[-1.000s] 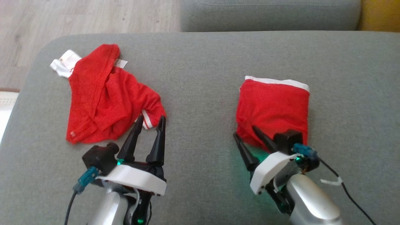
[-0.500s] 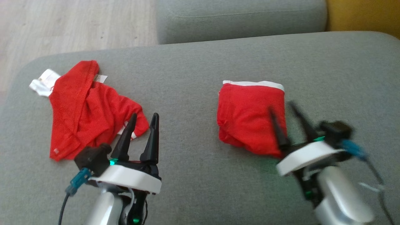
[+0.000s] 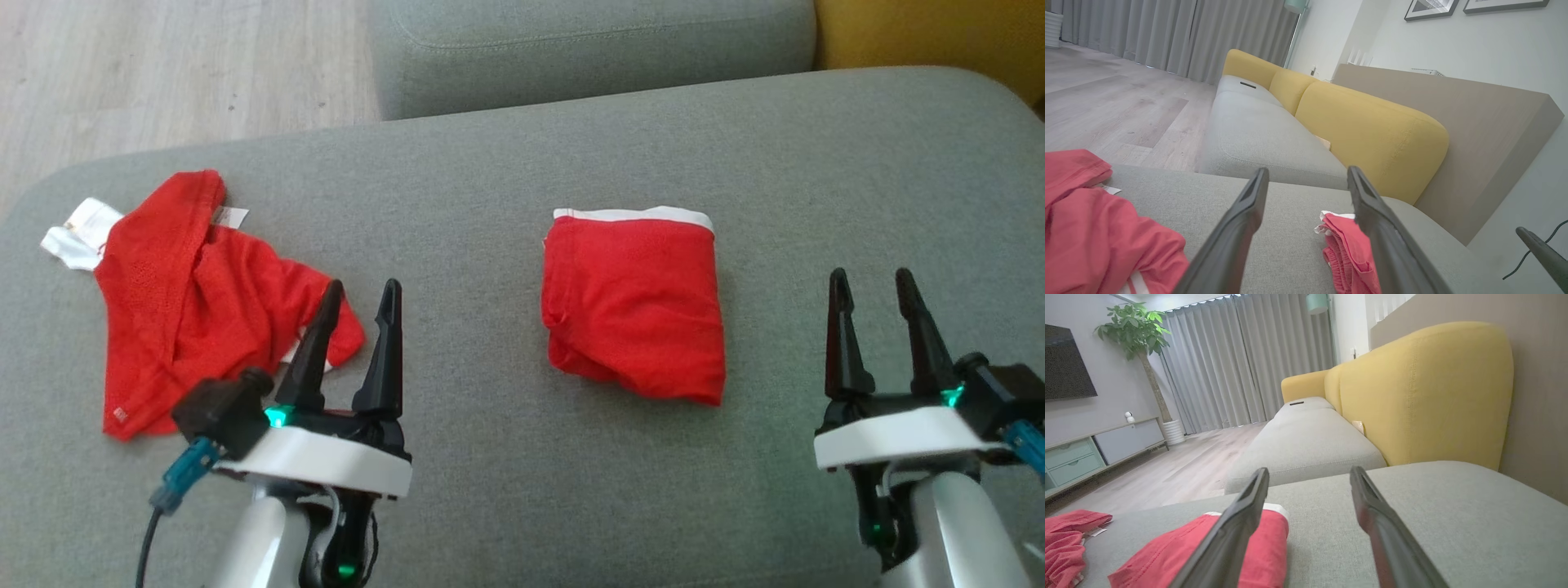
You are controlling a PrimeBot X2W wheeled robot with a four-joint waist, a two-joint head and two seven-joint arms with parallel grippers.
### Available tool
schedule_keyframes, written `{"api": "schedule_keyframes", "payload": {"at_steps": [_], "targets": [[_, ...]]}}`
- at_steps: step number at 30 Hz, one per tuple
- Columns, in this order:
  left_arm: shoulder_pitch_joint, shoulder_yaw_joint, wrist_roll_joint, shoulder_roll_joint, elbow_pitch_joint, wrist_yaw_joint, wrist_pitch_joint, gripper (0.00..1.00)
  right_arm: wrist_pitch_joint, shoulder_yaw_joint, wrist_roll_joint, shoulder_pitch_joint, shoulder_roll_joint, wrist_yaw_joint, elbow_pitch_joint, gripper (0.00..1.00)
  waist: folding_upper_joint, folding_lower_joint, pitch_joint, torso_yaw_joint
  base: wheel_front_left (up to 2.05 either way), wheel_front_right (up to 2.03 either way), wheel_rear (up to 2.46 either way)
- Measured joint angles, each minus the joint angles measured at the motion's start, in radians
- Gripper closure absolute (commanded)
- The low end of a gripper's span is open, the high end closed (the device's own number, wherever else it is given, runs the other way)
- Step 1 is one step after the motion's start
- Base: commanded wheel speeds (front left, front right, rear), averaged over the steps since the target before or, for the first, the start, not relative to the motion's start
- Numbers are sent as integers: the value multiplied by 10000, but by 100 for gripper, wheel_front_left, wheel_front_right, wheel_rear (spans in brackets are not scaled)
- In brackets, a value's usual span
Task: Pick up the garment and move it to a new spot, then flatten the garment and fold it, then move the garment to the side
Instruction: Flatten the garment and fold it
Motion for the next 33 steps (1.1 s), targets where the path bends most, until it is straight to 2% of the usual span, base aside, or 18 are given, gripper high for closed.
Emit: {"api": "schedule_keyframes", "payload": {"at_steps": [9, 10, 11, 18, 27, 33], "targets": [[17, -182, 0, 2, 40, -8, 0, 0, -127, -17, 267, 46, 54, 0, -48, 0, 0, 0, 320, 107, 0, 0, 0], [11, -217, 0, 2, 40, -8, 0, 0, -132, 50, 253, 27, 54, 0, -46, 40, 0, 0, 383, 155, 0, 0, 0], [8, -255, 0, 2, 40, -21, 0, 0, -132, 128, 173, -6, 54, 0, -38, 100, 0, 0, 452, 207, 0, 0, 0], [-283, -414, -2, 2, 92, -50, 0, 0, -132, 957, -458, -1348, 52, 0, 846, 100, 0, 0, 1030, 702, 0, 0, 0], [-952, -930, -203, -8, 109, -40, 0, 0, -132, 819, -865, -3430, 23, 0, 4297, 100, 0, 0, 1832, 1740, 0, 0, 0], [-1074, -953, -245, -10, 119, -31, 0, 0, -165, 807, -1012, -4067, 15, 0, 6171, 100, 0, 0, 2185, 2315, 0, 0, 0]]}}
